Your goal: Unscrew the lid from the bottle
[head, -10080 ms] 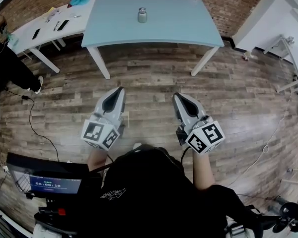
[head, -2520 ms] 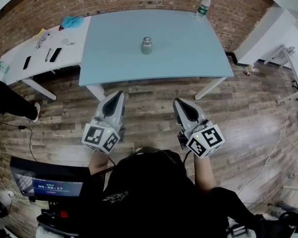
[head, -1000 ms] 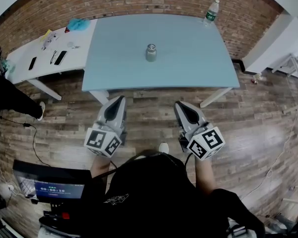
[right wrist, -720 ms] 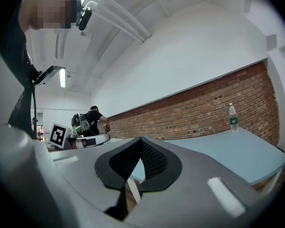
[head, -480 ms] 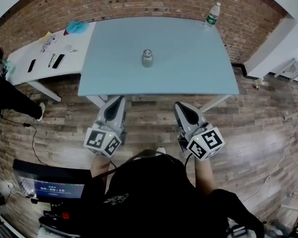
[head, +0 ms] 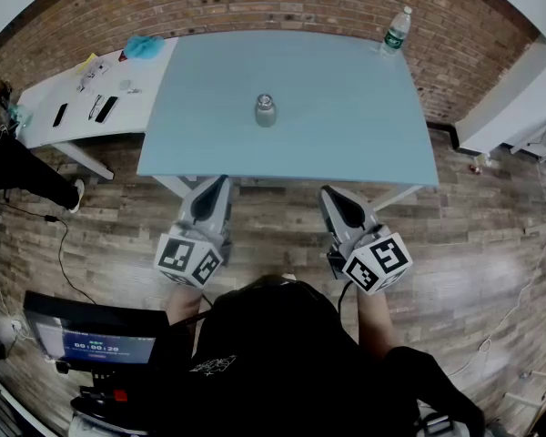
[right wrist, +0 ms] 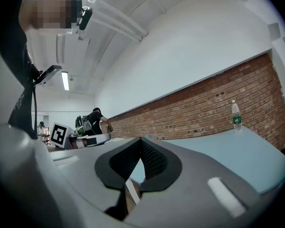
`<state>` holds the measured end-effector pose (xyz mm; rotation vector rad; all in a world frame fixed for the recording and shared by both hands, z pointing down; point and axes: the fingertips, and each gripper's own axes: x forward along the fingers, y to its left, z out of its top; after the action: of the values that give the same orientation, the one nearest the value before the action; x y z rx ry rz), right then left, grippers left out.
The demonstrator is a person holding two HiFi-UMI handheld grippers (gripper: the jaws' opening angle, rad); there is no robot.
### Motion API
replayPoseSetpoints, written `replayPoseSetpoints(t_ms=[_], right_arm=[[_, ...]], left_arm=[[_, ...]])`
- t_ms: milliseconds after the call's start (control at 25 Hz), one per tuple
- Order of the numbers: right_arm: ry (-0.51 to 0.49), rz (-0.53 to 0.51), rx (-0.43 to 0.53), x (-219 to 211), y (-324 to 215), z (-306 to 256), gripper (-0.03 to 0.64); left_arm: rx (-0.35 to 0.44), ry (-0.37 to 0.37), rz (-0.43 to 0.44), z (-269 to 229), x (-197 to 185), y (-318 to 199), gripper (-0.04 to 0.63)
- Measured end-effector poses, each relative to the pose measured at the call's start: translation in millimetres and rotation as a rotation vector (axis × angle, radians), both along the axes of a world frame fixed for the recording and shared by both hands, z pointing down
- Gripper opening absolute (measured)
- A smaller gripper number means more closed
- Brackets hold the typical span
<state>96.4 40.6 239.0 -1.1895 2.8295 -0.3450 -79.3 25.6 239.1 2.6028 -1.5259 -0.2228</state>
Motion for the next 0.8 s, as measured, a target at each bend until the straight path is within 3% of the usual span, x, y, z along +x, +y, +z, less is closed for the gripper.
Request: replayPoseSetpoints(t_ms=[400, 800], right_arm=[[-0.008, -0.05, -0.006, 26.5, -7.5, 7.7, 0.002], [-0.026, -0.094, -0.025, 29.6, -16.8, 10.9, 0.002]], left_arm=[[-0.005, -0.01, -0.046, 5.6, 25.8, 1.4, 0.0], [-0.024, -0.03, -0.087, 5.7, 28.2, 1.5, 0.0]])
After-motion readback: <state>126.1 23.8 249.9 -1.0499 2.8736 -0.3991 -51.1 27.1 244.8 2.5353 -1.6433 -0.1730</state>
